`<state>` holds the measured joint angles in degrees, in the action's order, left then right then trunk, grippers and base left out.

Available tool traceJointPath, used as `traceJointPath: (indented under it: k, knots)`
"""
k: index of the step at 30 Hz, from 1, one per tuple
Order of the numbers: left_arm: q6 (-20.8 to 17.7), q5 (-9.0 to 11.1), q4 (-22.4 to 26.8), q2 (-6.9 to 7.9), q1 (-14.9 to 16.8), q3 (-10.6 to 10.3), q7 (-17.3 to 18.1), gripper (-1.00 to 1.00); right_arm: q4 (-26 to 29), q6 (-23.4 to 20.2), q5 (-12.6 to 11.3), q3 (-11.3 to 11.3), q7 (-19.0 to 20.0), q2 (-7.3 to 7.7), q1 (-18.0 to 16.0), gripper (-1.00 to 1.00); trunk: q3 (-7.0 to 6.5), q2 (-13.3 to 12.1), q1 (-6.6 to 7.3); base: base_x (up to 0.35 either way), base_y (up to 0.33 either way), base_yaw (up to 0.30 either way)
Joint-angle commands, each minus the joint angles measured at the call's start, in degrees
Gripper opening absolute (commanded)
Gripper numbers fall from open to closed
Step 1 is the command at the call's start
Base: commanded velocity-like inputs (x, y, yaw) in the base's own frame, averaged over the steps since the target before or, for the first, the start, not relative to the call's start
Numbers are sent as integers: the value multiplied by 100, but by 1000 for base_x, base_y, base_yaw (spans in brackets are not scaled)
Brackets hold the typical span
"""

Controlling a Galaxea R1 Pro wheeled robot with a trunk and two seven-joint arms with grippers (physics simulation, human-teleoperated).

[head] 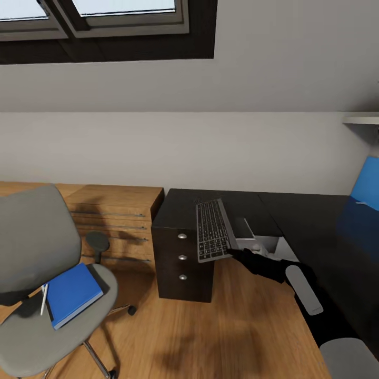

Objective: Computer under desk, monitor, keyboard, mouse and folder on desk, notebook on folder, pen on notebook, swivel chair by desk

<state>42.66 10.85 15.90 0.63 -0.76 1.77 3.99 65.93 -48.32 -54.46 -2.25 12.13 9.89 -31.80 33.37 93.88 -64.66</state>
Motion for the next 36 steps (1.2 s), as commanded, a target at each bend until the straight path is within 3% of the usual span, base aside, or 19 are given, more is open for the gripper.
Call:
traceJointPath:
  k: [1, 5, 19, 36]
  knots:
    - [-1, 31, 9, -1, -1, 17, 41, 100, -1, -42, -58, -4, 36, 21, -3, -100, 4, 2, 1, -148, -132, 0]
    - [-3, 31, 9, 0, -2, 16, 40, 100, -1, -78, -174, 40, 36, 46, -2, -100, 4, 2, 1, -242, -173, 0]
    - [-3, 31, 12, 7, -1, 16, 40, 100, -9, -80, -187, 75, 35, 40, 2, -100, 4, 2, 1, -284, -117, 0]
    - [-3, 36, 9, 8, -3, 23, 40, 100, -10, -81, -187, 75, 33, 40, -1, -100, 4, 2, 1, -24, -1, -34]
